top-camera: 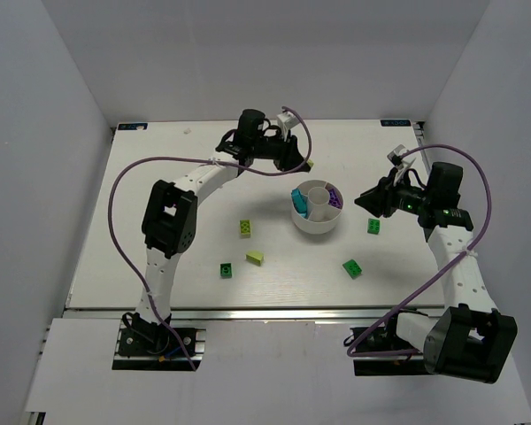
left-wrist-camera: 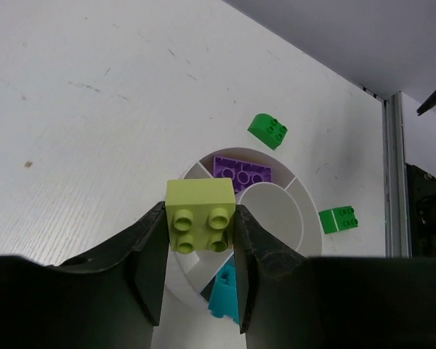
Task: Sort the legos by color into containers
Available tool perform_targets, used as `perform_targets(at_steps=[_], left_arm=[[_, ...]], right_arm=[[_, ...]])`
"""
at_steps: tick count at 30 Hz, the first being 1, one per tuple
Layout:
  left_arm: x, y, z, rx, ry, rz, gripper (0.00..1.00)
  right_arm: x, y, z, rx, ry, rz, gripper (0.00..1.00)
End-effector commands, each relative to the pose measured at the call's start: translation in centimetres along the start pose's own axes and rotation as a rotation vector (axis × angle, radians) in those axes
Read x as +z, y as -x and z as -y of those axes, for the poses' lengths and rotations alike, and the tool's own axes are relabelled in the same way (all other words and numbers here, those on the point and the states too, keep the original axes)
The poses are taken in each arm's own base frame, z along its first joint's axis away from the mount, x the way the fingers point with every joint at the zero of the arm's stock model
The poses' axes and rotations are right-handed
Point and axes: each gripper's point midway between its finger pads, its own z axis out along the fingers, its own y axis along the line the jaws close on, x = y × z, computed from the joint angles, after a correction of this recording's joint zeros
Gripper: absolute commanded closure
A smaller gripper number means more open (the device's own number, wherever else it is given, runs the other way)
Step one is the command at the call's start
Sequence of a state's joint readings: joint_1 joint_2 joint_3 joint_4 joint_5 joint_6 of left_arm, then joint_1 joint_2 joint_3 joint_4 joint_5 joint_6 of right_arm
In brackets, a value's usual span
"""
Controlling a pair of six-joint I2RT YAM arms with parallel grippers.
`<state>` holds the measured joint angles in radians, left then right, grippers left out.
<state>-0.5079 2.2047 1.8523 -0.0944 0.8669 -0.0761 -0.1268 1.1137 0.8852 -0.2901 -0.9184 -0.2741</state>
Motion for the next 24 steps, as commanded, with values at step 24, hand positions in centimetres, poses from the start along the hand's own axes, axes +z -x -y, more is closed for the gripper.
perform_targets(at_steps=[24], left_arm=[[2.7, -2.4, 1.5, -0.017, -0.067, -0.052, 0.57]], right_arm=[[-0.5, 0.1, 0.3, -0.01, 0.001, 0.019, 0.6]])
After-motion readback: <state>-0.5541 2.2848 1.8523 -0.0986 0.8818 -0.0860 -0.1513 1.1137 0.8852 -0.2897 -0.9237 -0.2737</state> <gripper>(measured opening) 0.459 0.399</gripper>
